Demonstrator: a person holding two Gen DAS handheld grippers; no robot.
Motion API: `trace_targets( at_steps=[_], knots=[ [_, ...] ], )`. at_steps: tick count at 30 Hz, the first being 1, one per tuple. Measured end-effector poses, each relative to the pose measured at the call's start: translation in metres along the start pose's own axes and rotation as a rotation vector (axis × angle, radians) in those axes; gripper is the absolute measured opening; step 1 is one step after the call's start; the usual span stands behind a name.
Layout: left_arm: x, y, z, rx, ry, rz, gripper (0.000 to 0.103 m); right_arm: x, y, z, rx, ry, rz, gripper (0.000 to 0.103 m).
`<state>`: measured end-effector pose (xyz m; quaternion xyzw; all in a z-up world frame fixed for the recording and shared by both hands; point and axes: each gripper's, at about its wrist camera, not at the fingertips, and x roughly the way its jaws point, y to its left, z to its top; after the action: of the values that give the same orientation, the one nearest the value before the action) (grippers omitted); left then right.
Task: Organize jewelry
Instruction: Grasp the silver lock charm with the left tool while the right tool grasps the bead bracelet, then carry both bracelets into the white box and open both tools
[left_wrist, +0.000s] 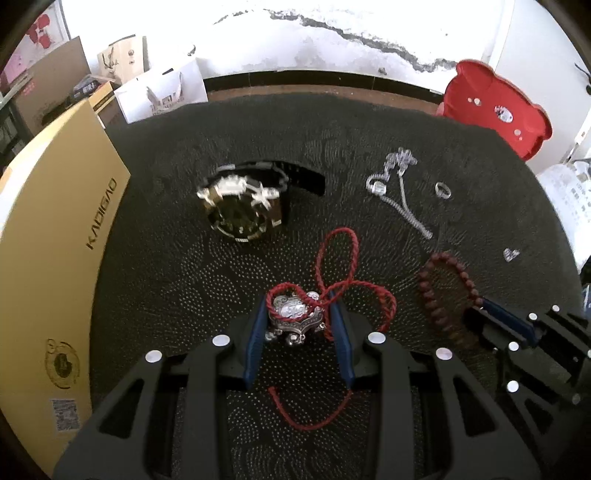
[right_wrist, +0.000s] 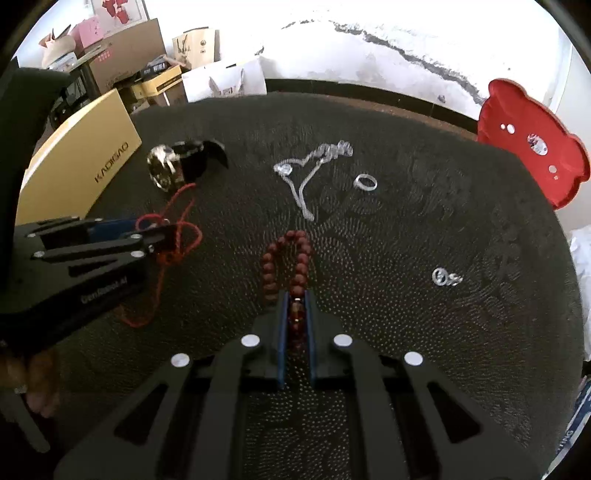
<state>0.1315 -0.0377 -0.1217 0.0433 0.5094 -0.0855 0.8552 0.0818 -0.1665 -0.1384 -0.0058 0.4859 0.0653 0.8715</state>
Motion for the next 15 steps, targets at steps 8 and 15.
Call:
trace_targets(
  at_steps=[8, 15],
  knots=[
    [-0.048, 0.007, 0.007, 0.003, -0.063, 0.056, 0.034, -0.035, 0.01, 0.008, 0.013, -0.002, -0.023, 0.009],
    [-0.118, 0.043, 0.008, -0.029, -0.079, 0.087, 0.034, -0.099, 0.051, 0.038, -0.037, -0.045, -0.051, 0.009]
  ],
)
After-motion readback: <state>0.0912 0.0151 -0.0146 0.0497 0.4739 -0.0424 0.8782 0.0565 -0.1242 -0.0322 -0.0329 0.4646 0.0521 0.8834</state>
